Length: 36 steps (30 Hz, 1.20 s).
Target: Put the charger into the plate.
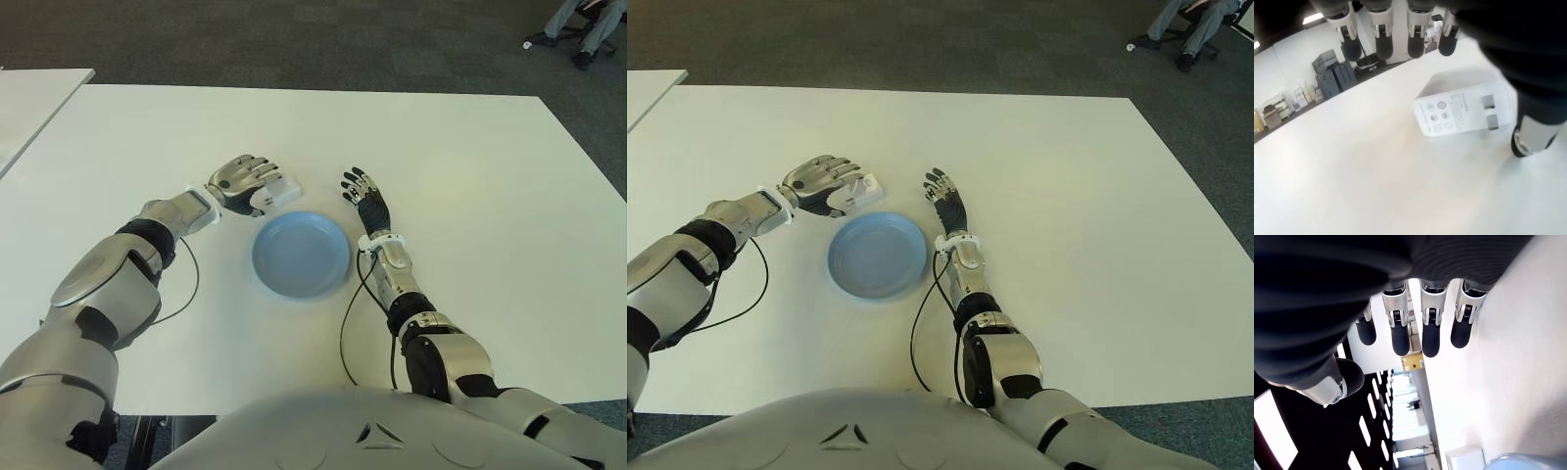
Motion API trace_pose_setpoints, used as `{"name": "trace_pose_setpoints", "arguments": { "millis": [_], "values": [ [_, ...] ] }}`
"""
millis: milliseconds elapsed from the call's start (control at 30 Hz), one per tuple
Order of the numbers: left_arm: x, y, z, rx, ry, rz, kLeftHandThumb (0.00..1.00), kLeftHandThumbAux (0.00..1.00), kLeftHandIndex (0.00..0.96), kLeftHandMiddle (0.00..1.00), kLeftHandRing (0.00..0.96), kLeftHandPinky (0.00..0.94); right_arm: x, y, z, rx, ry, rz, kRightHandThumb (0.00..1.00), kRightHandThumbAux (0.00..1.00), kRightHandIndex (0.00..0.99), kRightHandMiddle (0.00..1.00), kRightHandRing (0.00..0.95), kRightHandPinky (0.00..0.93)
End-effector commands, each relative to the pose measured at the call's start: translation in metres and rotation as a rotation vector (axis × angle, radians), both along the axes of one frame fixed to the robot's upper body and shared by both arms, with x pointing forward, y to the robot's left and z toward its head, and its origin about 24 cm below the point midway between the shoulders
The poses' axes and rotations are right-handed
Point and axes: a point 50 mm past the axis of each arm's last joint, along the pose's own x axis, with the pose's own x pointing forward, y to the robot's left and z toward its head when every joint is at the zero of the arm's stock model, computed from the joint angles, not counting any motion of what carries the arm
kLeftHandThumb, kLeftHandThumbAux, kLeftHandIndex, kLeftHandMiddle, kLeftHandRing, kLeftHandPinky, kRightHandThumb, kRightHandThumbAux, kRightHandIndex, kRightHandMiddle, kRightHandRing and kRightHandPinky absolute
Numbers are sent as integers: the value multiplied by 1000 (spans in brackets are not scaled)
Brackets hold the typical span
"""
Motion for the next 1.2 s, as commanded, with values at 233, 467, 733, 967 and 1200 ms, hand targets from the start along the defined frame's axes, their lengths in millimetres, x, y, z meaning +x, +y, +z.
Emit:
{"name": "trace_pose_setpoints", "arguments": {
  "millis": [233,467,733,967,1200],
  "values": [
    [-62,22,-70,268,476,2,0,642,0,0,0,0,-17,9,-22,45,118,-9,0,560,123,190,169,174],
    [-62,24,-69,275,496,7,0,645,0,0,0,2,-17,10,-22,48,120,-6,0,558,129,197,174,178],
    [-63,24,-69,284,512,9,0,645,0,0,0,8,-18,11,-22,51,116,-1,0,554,121,197,175,171],
    [-64,24,-67,293,516,-1,18,639,0,0,0,11,-18,12,-22,55,120,-1,0,547,118,197,172,169],
    [-65,25,-65,291,513,-18,29,629,0,0,0,13,-18,13,-22,61,123,2,0,546,115,195,171,170]
  ]
}}
